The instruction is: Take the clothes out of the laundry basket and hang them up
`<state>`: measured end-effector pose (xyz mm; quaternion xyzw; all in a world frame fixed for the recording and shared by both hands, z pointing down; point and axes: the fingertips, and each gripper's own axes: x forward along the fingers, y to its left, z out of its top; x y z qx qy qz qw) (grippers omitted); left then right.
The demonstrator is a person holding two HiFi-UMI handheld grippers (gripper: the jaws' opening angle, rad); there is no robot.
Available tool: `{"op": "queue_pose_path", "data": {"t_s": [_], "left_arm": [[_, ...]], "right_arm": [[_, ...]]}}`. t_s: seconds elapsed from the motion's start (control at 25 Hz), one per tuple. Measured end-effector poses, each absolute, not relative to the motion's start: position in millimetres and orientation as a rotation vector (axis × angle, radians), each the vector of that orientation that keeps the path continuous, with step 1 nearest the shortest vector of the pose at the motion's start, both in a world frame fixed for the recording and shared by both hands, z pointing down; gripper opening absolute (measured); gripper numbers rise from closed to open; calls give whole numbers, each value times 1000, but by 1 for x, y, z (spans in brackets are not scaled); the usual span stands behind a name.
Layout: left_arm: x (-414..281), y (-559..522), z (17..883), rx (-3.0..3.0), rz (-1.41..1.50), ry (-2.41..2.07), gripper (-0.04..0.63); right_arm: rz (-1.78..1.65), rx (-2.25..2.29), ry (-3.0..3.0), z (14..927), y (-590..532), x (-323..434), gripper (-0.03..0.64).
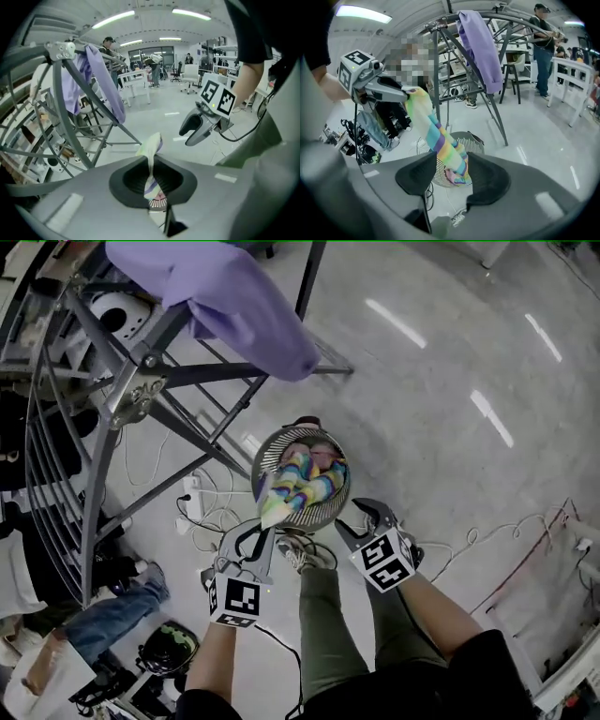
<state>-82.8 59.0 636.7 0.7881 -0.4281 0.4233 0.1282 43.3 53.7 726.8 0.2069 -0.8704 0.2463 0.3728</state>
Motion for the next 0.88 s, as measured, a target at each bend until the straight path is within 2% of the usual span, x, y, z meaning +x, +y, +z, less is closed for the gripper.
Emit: {"op": "queue_pose_path", "data": {"t_s": [0.28, 0.56, 0.88], "left_arm": [[-71, 53, 573, 2324, 1174, -1326, 21], [-64, 49, 474, 2385, 1053, -1357, 21], [-63, 33, 403, 2414, 922, -1483, 21]], "right_arm": [[533, 423, -2280, 712, 59, 28, 211], [427, 262, -2370, 669, 53, -14, 292], [329, 125, -2435, 630, 51, -34, 295]]}}
